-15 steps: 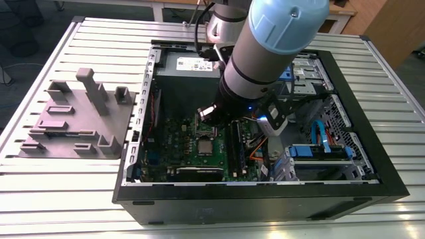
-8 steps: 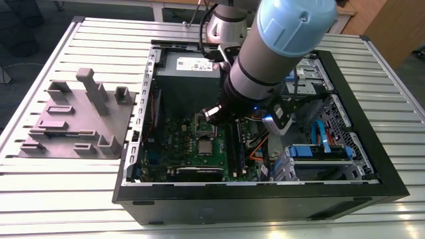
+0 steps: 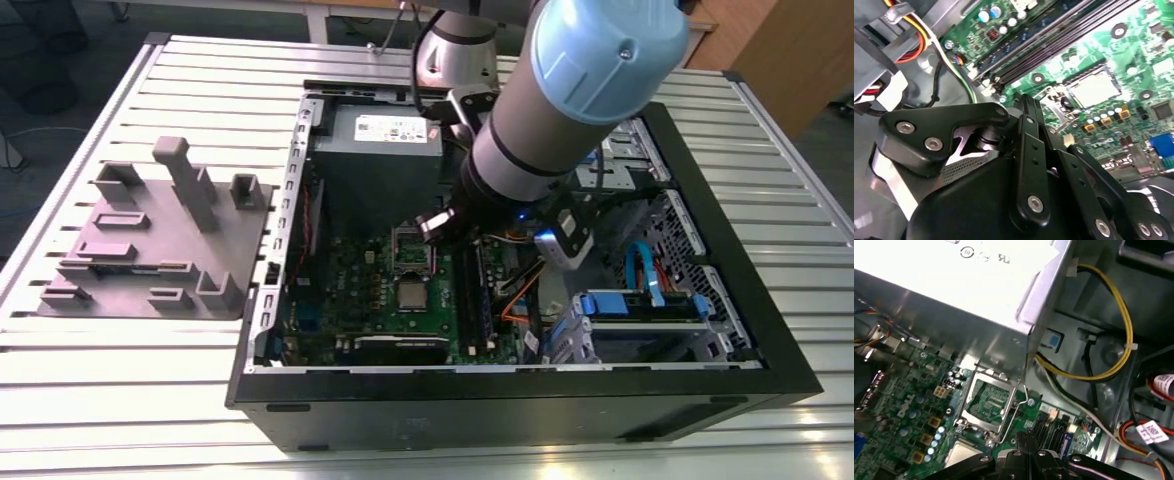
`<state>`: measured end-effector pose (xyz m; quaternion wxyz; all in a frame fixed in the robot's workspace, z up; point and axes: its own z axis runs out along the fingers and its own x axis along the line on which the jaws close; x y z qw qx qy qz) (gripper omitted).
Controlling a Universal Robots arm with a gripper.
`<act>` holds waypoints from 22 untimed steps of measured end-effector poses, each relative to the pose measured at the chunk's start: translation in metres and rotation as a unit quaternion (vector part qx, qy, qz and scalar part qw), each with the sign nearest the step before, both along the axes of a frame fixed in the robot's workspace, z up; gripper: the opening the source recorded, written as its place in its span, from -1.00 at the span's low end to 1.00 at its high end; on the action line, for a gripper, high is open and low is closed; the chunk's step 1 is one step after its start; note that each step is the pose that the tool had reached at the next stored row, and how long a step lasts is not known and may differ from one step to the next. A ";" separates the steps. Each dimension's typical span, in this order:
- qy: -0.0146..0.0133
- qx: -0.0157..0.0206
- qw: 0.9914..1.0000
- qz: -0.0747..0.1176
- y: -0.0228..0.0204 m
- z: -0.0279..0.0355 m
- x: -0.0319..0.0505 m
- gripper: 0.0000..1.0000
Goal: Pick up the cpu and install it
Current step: 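Close the cpu cover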
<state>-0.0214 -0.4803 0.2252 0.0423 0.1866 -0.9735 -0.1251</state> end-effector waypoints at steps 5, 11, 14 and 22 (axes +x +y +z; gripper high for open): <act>0.000 0.009 1.000 0.002 0.0034 -0.0028 0.0007 -0.79; -0.003 0.011 0.999 0.030 0.0046 -0.0041 0.0006 -0.79; -0.005 0.012 0.999 0.049 0.0046 -0.0055 0.0006 -0.79; -0.043 0.008 0.997 0.058 0.0199 -0.0078 0.0007 -0.79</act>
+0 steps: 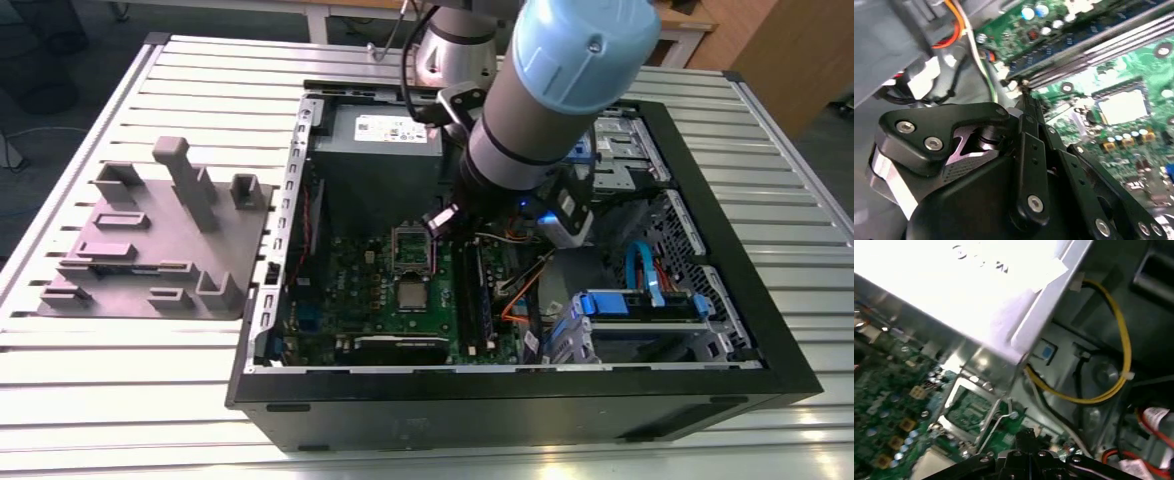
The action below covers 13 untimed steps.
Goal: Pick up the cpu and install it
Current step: 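Close the cpu cover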
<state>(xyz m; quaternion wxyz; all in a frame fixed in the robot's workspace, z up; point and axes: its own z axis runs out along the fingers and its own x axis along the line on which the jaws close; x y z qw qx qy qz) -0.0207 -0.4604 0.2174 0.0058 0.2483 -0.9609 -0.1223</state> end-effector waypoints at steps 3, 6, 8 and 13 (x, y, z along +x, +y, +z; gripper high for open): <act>-0.002 0.000 1.000 0.008 0.0035 -0.0007 0.0001 -0.79; -0.002 0.002 1.000 0.018 0.0042 -0.0017 -0.0001 -0.79; -0.002 0.004 1.000 0.023 0.0048 -0.0024 -0.0001 -0.79; -0.002 0.009 1.000 0.026 0.0057 -0.0053 0.0000 -0.79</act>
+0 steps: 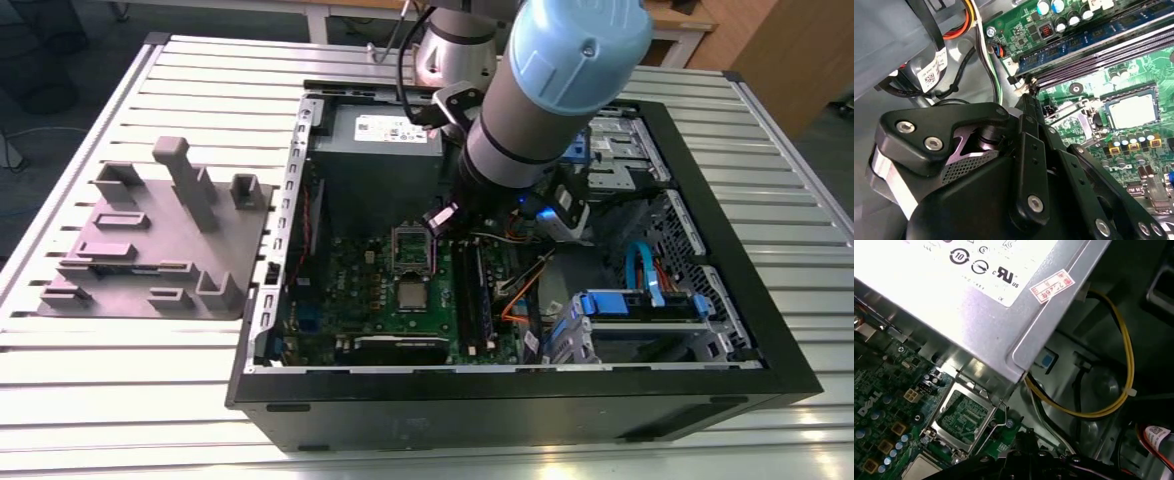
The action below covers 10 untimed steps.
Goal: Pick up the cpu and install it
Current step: 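Close the cpu cover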
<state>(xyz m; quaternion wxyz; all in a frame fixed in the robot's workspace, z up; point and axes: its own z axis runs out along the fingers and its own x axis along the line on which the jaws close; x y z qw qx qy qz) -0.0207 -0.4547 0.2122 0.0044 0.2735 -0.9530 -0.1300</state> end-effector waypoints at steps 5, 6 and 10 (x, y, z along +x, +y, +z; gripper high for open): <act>0.000 0.006 1.000 0.023 0.0008 -0.0021 -0.0001 -0.79; 0.000 0.006 0.999 0.033 0.0007 -0.0025 -0.0001 -0.79; 0.000 0.007 0.999 0.052 0.0028 -0.0035 -0.0001 -0.79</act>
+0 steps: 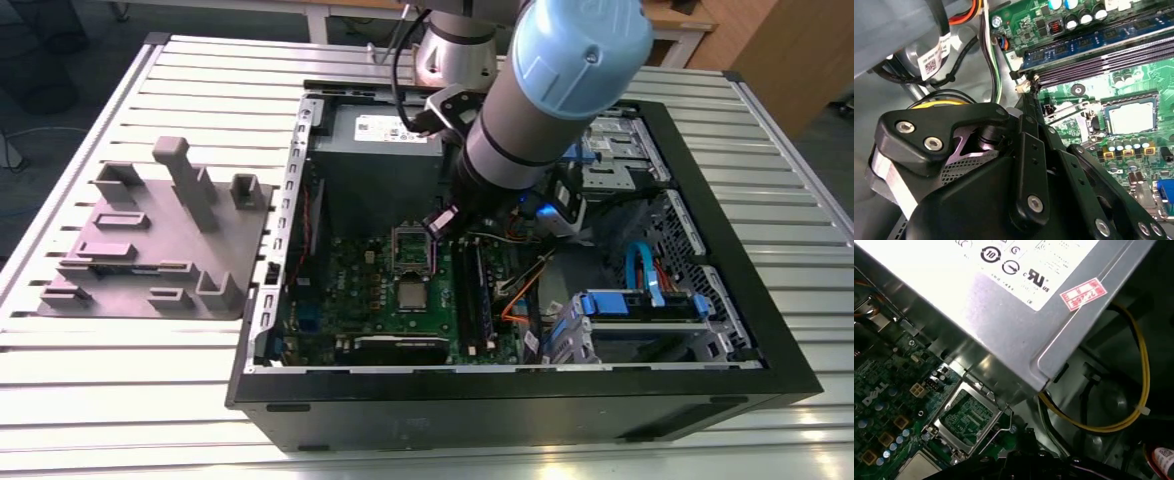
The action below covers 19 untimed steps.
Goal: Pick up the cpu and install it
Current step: 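Close the cpu cover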
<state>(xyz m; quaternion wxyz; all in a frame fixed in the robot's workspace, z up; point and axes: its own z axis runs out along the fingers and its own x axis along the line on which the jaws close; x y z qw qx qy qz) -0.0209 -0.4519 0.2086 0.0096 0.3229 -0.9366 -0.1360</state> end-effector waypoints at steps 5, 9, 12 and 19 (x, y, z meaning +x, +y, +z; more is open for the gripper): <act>0.000 0.001 1.000 0.001 0.0044 -0.0013 -0.0007 -0.79; -0.001 0.002 1.000 0.003 0.0055 -0.0028 -0.0034 -0.79; -0.001 0.003 1.000 0.003 0.0068 -0.0039 -0.0050 -0.79; -0.002 0.008 1.000 0.005 0.0084 -0.0069 -0.0079 -0.79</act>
